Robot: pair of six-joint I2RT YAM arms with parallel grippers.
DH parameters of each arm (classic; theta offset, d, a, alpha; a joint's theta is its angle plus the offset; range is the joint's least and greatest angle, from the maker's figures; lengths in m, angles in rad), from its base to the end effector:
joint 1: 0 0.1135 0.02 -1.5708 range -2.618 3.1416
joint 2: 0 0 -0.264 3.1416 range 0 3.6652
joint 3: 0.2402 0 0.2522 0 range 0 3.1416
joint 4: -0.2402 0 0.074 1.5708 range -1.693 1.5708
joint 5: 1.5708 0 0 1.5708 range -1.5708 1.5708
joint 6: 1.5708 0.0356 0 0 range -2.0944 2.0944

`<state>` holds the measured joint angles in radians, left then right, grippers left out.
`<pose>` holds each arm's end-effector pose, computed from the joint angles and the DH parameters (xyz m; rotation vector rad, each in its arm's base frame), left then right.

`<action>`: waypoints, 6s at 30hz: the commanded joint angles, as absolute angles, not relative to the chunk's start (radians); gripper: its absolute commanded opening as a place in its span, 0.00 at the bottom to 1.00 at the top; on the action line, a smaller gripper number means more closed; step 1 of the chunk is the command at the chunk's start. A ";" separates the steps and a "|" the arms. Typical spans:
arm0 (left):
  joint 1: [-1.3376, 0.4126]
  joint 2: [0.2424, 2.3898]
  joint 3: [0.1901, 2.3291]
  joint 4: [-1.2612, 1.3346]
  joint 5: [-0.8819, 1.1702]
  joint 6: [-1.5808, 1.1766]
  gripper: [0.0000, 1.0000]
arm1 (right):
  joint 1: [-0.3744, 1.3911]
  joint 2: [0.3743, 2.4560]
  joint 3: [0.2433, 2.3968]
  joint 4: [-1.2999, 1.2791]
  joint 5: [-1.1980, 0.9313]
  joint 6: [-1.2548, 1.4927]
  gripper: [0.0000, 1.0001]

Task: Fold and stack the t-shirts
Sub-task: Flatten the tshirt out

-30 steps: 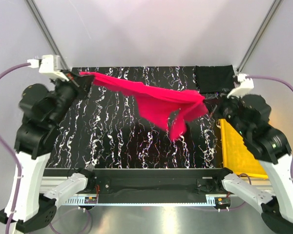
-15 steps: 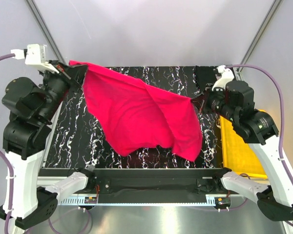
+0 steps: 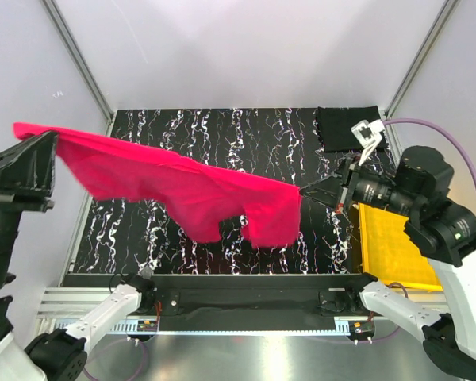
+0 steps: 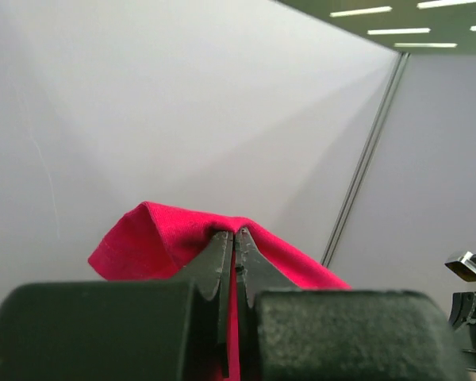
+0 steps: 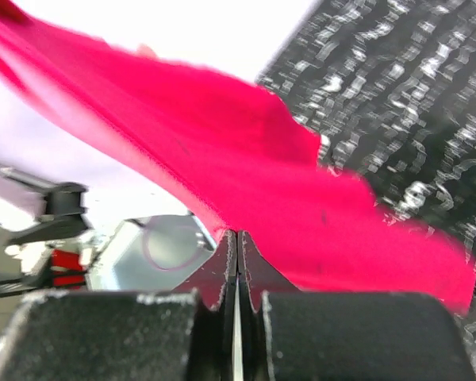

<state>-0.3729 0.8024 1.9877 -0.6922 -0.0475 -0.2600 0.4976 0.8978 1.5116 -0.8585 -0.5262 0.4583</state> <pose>-0.0277 0.0127 0.6047 0.0183 1.0934 -0.5441 0.0994 0.0743 0.4847 -0.4359 1.8875 1.1344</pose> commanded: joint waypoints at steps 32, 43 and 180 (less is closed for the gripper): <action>-0.187 1.980 1.933 -0.515 -0.330 -0.041 0.67 | 0.124 2.030 1.875 -1.111 -0.281 0.362 0.48; -0.303 1.346 1.251 -0.629 -0.055 -0.317 0.76 | 0.225 1.510 1.143 -1.035 -0.209 0.452 0.57; -0.288 0.781 0.860 -0.919 -0.033 -0.772 0.00 | 0.403 1.281 0.813 -0.767 0.003 1.034 0.00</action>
<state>-0.2958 0.8127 0.7387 -0.9127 0.0212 -0.8402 0.3950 1.3720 0.7303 -0.7753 -0.0101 1.0328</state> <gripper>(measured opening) 0.012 0.026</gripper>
